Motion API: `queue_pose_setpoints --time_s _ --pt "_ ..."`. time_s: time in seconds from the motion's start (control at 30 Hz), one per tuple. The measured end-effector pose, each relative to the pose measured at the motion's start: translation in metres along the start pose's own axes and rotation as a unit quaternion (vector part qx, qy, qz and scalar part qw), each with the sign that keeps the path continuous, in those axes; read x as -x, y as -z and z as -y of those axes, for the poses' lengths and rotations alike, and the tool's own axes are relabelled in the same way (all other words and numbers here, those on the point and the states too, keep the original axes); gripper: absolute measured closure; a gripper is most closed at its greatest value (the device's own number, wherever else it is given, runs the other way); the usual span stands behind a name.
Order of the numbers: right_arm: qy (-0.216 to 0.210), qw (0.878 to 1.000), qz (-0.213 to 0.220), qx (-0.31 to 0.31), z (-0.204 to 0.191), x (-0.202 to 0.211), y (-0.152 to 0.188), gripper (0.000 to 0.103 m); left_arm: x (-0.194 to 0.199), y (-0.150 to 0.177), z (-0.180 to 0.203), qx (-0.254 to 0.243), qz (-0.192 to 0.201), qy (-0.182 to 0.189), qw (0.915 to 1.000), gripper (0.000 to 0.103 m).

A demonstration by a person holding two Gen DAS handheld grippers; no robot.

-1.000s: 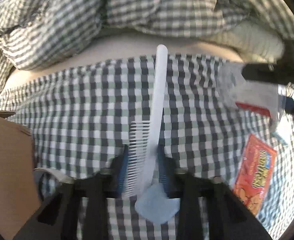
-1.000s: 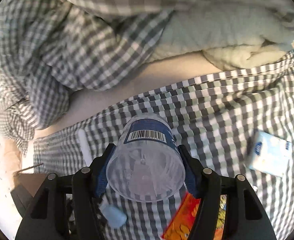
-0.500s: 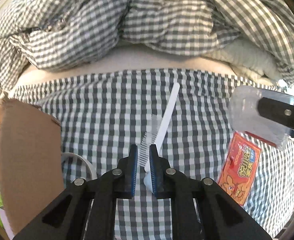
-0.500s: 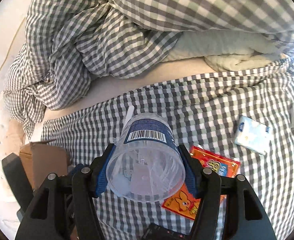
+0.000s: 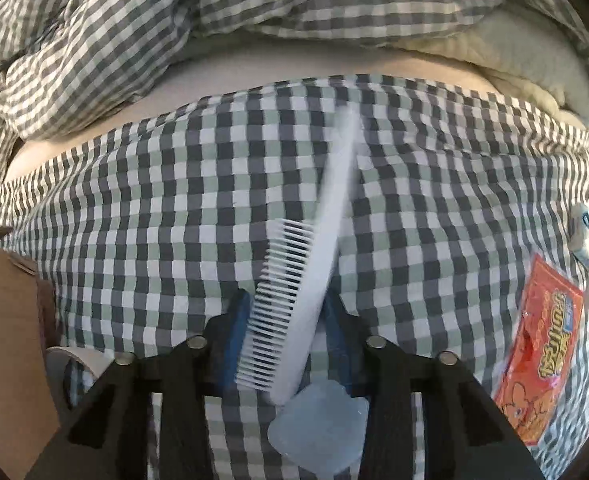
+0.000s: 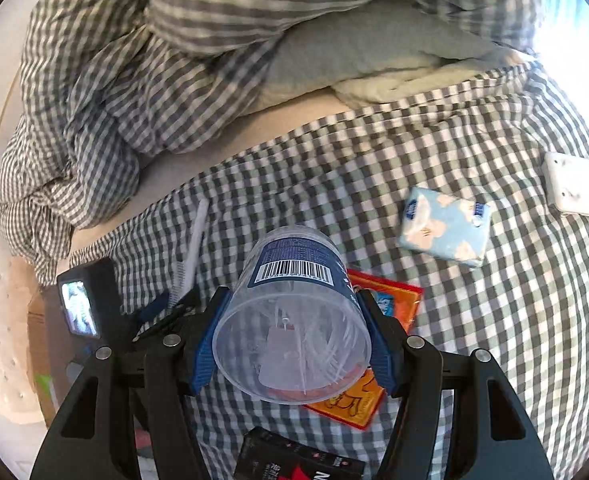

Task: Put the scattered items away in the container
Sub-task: 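Carry the comb and plastic cup into the cardboard box and release both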

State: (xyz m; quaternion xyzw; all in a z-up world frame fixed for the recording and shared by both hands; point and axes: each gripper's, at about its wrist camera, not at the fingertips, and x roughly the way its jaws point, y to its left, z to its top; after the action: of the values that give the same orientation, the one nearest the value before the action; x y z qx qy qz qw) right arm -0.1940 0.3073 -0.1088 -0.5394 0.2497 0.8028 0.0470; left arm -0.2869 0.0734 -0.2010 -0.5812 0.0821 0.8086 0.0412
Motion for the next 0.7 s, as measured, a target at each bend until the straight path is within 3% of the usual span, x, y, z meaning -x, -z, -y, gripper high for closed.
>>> queue_pose_setpoints --time_s 0.17,0.2,0.23,0.43,0.63,0.7 --pt "-0.010 1.000 0.006 0.001 -0.002 0.008 -0.008 0.042 0.019 0.001 -0.005 0.015 0.000 0.014 0.9998 0.071" --pt "-0.011 1.000 0.009 0.003 -0.004 0.009 -0.008 0.042 0.026 0.000 -0.007 0.019 0.003 0.019 0.9996 0.090" --pt "-0.013 1.000 0.009 0.007 -0.007 0.012 -0.009 0.042 0.032 -0.001 -0.009 0.023 0.003 0.021 0.9995 0.094" --pt "-0.039 0.998 0.005 0.045 -0.043 0.026 -0.012 0.042 0.073 -0.001 -0.030 0.050 0.018 0.050 0.9973 0.094" --pt "-0.047 0.996 0.012 0.075 -0.073 0.035 -0.008 0.042 0.063 0.008 -0.041 0.047 0.011 0.058 0.9971 0.091" --pt "-0.042 0.996 0.012 0.077 -0.074 0.034 -0.005 0.042 0.049 0.009 -0.037 0.042 0.002 0.049 0.9979 0.082"
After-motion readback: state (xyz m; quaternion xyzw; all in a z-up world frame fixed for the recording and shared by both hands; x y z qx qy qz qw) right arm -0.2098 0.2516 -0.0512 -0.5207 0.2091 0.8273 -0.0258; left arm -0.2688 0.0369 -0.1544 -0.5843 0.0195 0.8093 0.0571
